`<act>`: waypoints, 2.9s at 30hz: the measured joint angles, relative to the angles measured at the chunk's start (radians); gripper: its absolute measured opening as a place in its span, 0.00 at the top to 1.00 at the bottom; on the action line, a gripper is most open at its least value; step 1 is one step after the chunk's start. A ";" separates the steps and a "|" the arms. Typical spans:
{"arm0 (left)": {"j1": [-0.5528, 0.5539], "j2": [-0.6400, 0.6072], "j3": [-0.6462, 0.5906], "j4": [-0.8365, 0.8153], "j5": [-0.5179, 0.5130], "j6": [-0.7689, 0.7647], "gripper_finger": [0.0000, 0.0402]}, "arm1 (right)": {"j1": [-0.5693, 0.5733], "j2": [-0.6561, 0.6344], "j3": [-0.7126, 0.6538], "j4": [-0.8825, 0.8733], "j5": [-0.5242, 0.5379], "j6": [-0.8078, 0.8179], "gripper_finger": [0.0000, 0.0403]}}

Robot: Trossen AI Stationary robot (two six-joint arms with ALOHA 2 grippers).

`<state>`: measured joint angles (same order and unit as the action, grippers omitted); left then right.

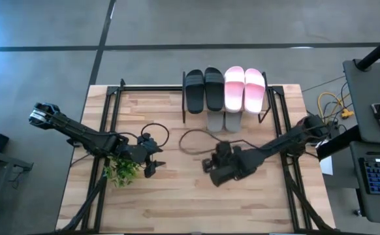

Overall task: Pick and place slides into the shelf
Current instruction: Return to Home Position

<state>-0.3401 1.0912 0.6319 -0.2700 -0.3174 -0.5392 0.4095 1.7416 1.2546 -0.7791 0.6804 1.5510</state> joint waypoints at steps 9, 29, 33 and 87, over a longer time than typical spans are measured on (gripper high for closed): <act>0.000 -0.002 0.021 0.003 0.009 0.094 0.33 | 0.042 -0.002 0.283 -0.014 0.002 -0.251 0.97; 0.091 -0.088 0.070 -0.003 0.139 0.258 0.33 | 0.065 -0.029 0.123 0.546 -0.086 -0.451 0.97; 0.092 -0.119 0.069 -0.009 0.152 0.243 0.33 | 0.067 -0.115 0.001 0.661 -0.088 -0.475 0.97; 0.294 -0.062 0.060 0.695 0.506 0.155 0.33 | 0.063 -1.446 -0.957 1.033 -0.509 -1.159 0.97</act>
<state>-0.0456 1.0294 0.6923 0.4247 0.1886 -0.3846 0.4727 0.2951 0.2972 0.2543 0.1715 0.3920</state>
